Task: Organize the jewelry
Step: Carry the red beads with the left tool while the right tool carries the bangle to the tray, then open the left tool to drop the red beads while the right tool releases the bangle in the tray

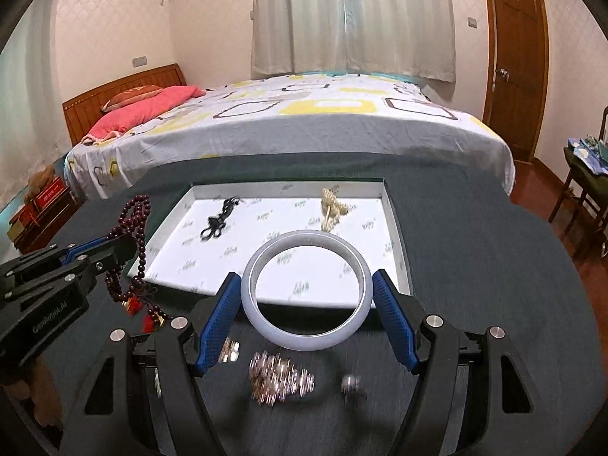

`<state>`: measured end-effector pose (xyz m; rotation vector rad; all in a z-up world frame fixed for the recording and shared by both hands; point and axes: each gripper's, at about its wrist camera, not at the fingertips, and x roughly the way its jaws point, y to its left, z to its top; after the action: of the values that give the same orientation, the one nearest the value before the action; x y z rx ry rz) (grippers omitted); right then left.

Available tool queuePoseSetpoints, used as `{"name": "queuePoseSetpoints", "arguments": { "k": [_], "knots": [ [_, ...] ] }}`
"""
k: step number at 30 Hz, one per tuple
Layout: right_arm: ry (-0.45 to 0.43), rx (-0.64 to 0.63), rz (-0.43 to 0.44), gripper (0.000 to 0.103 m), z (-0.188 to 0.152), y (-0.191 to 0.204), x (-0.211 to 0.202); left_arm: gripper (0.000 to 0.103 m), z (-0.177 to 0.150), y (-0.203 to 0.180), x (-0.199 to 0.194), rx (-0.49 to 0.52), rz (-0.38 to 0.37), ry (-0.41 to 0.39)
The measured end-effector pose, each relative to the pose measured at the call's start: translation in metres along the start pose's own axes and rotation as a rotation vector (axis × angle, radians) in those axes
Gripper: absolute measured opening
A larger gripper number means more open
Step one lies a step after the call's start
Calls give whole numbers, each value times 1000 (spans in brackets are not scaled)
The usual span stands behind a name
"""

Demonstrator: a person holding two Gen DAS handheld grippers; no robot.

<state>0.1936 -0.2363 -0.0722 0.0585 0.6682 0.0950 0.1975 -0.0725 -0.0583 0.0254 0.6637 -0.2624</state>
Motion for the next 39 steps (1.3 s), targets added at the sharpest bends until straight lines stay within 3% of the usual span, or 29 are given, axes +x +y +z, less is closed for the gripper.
{"name": "queuePoseSetpoints", "arguments": {
  "k": [9,20,27,34,39],
  "knots": [
    [34,-29,-31,68,22,-9,56,11,29,-2,69,-5,-1,59],
    [163,-11,-25,68,20,-25,119,11,35,-3,151,-36,-11,224],
    [212,-17,-22,68,19,-30,134,11,28,0,174,-52,-11,302],
    [237,-24,-19,68,20,-30,141,12,30,-1,182,-44,-22,328],
    [238,-20,-19,69,22,-31,141,28,29,-6,182,-23,-15,314]
  ]
}}
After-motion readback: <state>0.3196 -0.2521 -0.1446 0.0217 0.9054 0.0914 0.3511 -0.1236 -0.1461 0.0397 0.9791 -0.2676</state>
